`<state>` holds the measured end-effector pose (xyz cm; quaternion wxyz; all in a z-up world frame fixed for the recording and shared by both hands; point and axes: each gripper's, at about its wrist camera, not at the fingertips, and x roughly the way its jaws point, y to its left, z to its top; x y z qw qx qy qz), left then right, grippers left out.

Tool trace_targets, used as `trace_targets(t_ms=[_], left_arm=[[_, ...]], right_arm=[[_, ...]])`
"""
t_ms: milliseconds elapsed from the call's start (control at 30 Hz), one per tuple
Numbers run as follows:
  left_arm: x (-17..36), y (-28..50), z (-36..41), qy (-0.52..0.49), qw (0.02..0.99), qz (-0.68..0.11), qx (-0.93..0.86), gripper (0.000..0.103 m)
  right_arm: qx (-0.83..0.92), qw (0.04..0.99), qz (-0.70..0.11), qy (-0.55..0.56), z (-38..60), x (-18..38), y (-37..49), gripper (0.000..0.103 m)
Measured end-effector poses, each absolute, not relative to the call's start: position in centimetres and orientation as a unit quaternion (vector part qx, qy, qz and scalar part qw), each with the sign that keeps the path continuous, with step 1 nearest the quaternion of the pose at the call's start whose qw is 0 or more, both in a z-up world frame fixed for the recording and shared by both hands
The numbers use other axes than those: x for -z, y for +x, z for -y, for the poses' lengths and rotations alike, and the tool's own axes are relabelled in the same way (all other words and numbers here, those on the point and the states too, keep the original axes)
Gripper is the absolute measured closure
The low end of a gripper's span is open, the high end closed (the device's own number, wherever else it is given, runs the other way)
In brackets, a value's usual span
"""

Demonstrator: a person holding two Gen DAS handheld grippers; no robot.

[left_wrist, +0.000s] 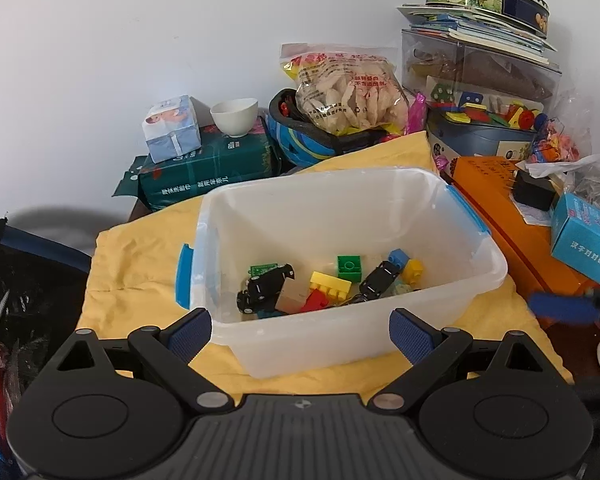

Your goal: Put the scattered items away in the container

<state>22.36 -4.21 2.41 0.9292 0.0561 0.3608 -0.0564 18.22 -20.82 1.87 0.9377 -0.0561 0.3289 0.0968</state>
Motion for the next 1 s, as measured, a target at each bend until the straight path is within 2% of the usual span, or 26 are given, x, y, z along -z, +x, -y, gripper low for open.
trace_targets(t_ms=[333,1000], left_arm=[[-3.7,23.2,3.1,0.052,0.935,-0.349,0.031,0.006],[-2.7,25.3,3.1,0.071,0.929,-0.362,0.023,0.006]], right_arm=[[-0.088,0.932,-0.347,-0.059,20.8,-2.8,21.9,0.025],[-0.069,0.919,-0.378,-0.089,21.4,-1.9,24.6,0.024]])
